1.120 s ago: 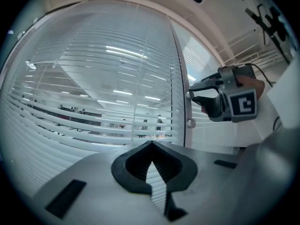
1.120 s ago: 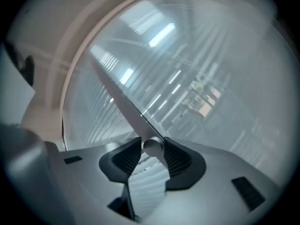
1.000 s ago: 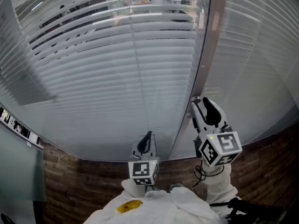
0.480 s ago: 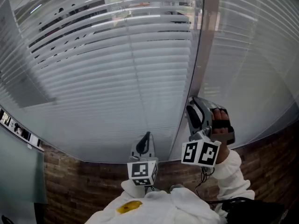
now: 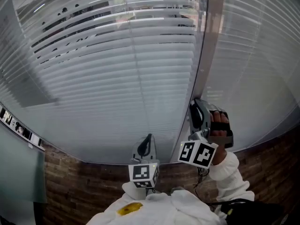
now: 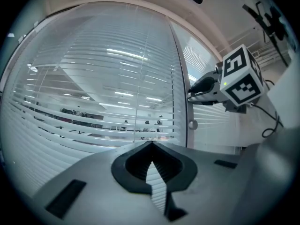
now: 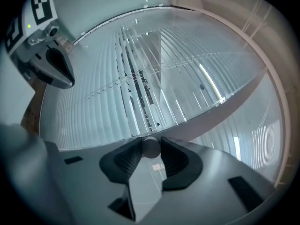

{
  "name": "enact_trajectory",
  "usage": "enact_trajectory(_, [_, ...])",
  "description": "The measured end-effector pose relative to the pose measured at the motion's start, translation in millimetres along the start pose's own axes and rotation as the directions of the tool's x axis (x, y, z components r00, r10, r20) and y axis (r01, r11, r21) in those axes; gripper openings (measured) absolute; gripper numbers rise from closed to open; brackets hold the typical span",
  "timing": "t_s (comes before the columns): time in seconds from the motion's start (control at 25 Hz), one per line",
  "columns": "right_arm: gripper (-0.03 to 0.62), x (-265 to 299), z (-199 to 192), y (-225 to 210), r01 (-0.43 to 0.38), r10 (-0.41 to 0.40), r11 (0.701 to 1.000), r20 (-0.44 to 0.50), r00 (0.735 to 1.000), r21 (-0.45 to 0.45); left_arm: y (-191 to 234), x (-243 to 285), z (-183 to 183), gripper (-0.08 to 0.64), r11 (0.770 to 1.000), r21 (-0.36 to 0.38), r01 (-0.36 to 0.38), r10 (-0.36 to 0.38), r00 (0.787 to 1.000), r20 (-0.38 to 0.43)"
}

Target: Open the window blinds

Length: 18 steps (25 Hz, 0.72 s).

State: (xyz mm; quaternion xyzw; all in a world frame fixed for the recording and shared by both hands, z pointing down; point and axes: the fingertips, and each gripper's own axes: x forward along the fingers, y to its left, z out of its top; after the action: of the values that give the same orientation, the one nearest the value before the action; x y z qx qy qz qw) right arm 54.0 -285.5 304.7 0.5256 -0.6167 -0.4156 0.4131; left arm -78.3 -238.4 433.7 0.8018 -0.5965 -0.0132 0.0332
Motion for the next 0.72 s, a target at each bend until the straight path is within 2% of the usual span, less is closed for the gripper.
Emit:
enact_trajectory(0.2, [0.135, 0.2, 1.0, -1.9, 0.009, -0.008, 0.995, -0.009, 1.0, 0.103, 0.1, 1.2, 1.2, 0.0, 1.0, -0.008, 0.001, -0.001, 1.0, 0.003])
enact_trajectory(0.36, [0.135, 1.5, -1.1, -1.4, 0.021, -0.019, 0.979, -0.009, 1.0, 0.202, -2.3, 2.7, -1.0, 0.0, 1.0, -0.008, 0.007, -0.007, 1.0, 0.005])
enact_trajectory(0.56, [0.133, 2.1, -1.5, -5.6, 0.022, -0.02, 0.943, -0.007, 1.0, 0.331, -1.4, 1.1, 0.7, 0.0, 1.0, -0.01, 0.007, -0.007, 1.0, 0.004])
enact_trajectory(0.72, [0.133, 2.2, -3.2, -9.1, 0.012, -0.011, 0.9, -0.005, 1.0, 0.436, 0.2, -0.5, 1.5, 0.0, 1.0, -0.011, 0.004, -0.004, 1.0, 0.002])
